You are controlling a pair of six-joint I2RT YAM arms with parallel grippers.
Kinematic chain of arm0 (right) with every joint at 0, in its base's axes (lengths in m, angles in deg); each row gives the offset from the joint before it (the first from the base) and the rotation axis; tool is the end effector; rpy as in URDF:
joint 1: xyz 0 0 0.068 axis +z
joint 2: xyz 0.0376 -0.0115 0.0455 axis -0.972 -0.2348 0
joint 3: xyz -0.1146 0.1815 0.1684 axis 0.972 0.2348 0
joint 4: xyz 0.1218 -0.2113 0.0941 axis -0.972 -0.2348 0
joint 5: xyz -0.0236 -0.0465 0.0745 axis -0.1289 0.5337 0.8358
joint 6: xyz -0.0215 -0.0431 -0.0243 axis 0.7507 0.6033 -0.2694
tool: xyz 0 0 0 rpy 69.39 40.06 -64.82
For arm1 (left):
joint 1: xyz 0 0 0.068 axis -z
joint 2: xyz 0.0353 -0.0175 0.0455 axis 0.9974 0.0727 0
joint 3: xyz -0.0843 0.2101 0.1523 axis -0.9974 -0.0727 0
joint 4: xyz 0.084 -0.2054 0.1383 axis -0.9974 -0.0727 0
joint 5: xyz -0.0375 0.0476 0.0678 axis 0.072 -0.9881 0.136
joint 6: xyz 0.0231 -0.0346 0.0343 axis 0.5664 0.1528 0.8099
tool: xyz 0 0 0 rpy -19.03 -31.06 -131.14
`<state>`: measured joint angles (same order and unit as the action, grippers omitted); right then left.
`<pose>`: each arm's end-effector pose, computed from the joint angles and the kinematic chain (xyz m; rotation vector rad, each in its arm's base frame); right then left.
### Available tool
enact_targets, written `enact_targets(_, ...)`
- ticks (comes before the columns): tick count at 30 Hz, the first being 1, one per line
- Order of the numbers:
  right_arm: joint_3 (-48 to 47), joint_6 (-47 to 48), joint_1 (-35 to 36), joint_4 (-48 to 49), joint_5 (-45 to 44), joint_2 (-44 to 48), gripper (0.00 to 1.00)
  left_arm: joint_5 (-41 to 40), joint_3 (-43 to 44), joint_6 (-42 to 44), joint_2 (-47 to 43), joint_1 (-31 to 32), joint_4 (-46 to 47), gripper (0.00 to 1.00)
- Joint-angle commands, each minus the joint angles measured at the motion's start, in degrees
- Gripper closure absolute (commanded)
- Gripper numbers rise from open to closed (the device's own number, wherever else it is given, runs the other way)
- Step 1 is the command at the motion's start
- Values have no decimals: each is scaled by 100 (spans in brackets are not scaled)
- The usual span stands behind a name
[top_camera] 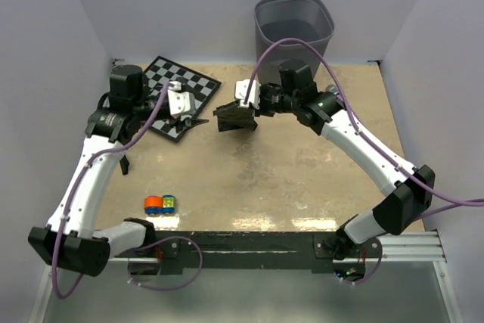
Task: Put the trash bags into the trash bin
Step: Adjust the trash bag at the center of the board.
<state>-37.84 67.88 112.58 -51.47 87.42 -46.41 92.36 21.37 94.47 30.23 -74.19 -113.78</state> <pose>0.2664 0.2145 0.3874 -1.5584 1.2515 0.3255 0.2141 -0.0746 0.4187 1.3695 1.2251 -0.5725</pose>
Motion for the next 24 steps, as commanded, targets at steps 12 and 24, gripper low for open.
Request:
enact_targets(12,-420,-425,-57,-22,325,123,100,-682,-892,-701,293,725,2374,43)
enact_targets(24,-596,-610,-65,110,387,-18,100,-902,-725,-69,635,805,1848,78)
